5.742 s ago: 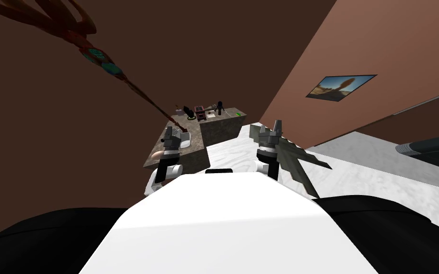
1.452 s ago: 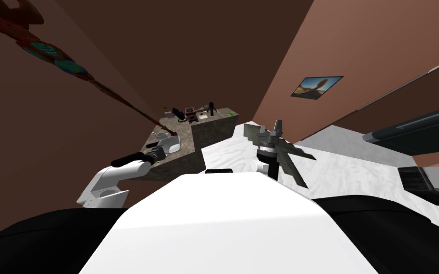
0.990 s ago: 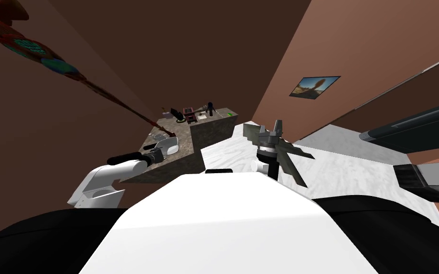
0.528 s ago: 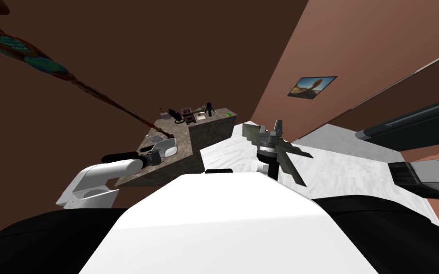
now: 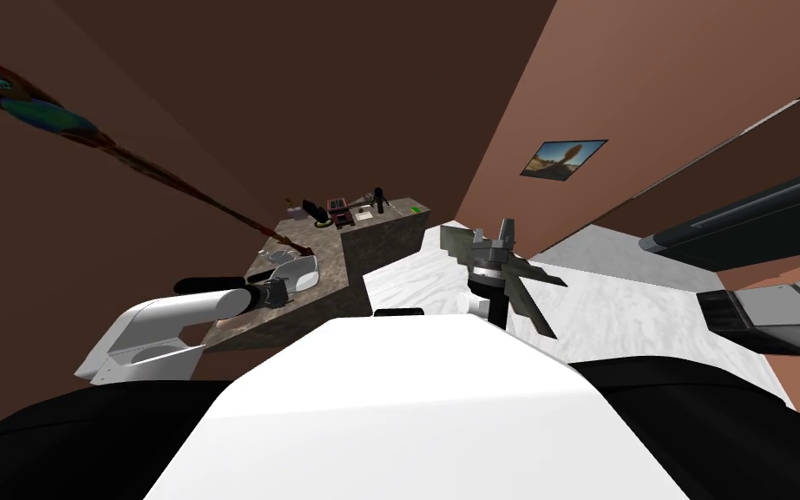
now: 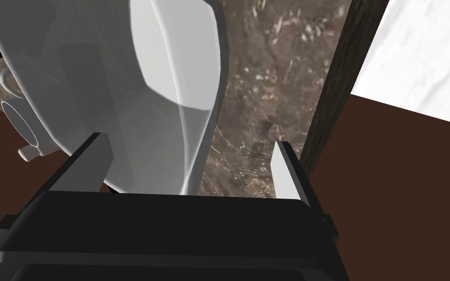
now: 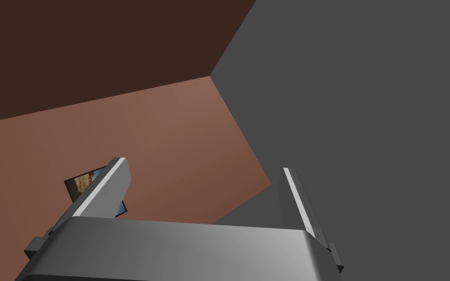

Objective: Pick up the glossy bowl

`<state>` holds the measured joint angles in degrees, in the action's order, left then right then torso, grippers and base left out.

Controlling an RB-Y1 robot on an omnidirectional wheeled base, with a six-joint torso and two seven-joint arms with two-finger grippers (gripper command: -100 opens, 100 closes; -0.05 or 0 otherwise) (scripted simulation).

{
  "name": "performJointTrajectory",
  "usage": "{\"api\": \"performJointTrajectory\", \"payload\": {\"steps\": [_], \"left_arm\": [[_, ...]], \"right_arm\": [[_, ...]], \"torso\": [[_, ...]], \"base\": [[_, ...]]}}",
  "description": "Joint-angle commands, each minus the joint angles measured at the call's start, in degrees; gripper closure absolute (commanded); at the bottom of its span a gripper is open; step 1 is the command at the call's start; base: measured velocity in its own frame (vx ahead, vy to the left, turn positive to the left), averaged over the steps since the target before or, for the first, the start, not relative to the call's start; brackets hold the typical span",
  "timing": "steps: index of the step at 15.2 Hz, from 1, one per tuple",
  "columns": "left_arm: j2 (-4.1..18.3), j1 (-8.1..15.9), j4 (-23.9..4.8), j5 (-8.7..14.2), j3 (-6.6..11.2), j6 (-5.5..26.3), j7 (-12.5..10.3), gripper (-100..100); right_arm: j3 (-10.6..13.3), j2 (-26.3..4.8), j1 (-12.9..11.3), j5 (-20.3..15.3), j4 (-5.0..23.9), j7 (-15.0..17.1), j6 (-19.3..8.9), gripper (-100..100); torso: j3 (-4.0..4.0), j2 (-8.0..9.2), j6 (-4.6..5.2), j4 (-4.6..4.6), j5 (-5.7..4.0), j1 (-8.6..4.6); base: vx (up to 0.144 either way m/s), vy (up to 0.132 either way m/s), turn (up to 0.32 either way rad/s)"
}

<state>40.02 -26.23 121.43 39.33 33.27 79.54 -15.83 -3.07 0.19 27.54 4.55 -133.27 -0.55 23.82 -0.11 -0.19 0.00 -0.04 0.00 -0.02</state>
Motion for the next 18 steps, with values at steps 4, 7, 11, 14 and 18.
{"api": "performJointTrajectory", "payload": {"steps": [4,7,11,14,18], "left_arm": [[1.12,0.27,-0.38,1.67,1.24,5.21,-0.68,-100],[1.80,0.43,-0.56,2.69,2.01,7.98,-1.09,-100],[1.59,0.94,-2.26,2.11,1.38,7.40,-0.71,-100],[0.88,1.50,-4.89,0.78,0.13,5.06,0.25,-100],[1.12,1.36,-4.25,1.22,0.51,5.69,0.06,100]], "right_arm": [[0.00,0.00,0.00,0.00,0.00,0.00,0.00,0],[0.00,0.00,0.00,0.00,0.00,0.00,0.00,0],[0.00,0.00,0.00,0.00,0.00,0.00,0.00,0],[0.00,0.00,-0.01,0.00,0.00,0.00,0.00,0],[0.00,0.00,-0.01,0.00,0.00,0.00,0.00,0]], "torso": [[0.01,0.01,0.00,0.00,0.00,0.01],[0.02,0.04,0.00,0.01,0.00,0.02],[0.04,0.07,0.00,0.01,0.00,0.01],[0.10,0.18,0.00,0.04,0.02,0.03],[0.12,0.20,-0.01,0.05,0.01,0.02]], "base": [[0.040,-0.001,-0.036],[0.032,0.001,-0.027],[0.024,0.001,-0.025],[-0.006,0.003,-0.040],[-0.001,0.001,-0.004]]}}
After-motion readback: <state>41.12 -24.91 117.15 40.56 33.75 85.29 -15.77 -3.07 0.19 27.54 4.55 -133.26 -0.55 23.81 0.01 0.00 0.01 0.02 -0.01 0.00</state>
